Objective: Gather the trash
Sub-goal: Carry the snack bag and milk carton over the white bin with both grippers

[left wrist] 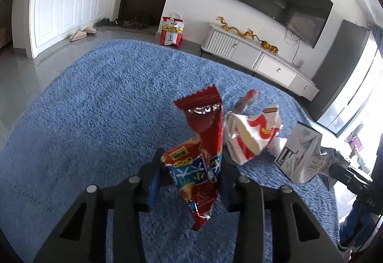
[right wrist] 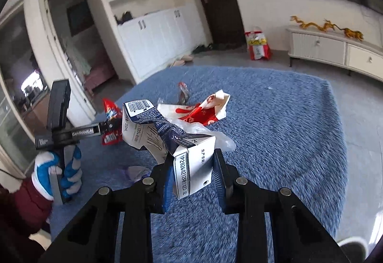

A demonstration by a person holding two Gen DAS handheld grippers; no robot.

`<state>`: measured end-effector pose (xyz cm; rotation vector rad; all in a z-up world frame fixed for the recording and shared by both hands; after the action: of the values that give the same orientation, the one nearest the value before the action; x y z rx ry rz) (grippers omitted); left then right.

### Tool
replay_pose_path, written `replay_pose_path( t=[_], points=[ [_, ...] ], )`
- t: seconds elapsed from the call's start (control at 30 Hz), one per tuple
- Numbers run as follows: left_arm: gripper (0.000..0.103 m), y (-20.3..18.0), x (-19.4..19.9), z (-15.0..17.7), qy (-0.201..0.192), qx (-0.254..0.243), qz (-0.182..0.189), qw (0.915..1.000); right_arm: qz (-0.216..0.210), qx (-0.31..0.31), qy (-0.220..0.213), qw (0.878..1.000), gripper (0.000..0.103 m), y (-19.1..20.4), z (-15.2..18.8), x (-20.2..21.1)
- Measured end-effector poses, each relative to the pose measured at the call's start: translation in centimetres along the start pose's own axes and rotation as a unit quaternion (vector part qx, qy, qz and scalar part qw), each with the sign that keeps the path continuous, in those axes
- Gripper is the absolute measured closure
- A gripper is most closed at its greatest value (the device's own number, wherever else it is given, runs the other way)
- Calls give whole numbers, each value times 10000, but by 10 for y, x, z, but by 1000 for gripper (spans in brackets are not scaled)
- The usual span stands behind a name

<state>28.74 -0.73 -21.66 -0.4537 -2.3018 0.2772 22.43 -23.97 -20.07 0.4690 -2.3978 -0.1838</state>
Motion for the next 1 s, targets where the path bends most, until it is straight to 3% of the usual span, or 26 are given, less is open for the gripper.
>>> replay_pose_path(
  t=[0.63,0.83,1.0],
  points=[
    [67,-20,146,0,-860,-257,1,9960,571,-572,-1116,9905,73,9,6,150],
    [67,-62,164,3,-915,-552,152,9942,885,-713,-1414,9834,73,-11,21,203],
    [66,-113,155,16,-723,-959,367,9921,1280,-983,-1586,9741,73,-44,44,244]
  ],
)
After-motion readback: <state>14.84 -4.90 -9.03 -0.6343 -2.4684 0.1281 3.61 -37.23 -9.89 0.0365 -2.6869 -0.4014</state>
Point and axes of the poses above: each gripper's, at about its wrist camera, not at the fingertips, and x roughly against the way its jaws point, y to its left, z to its underside, the point moved 10 cm from there along -x, roughly the way its jaws point, and after that the axes turned 3 degrees about z, right-handed, at the moved point
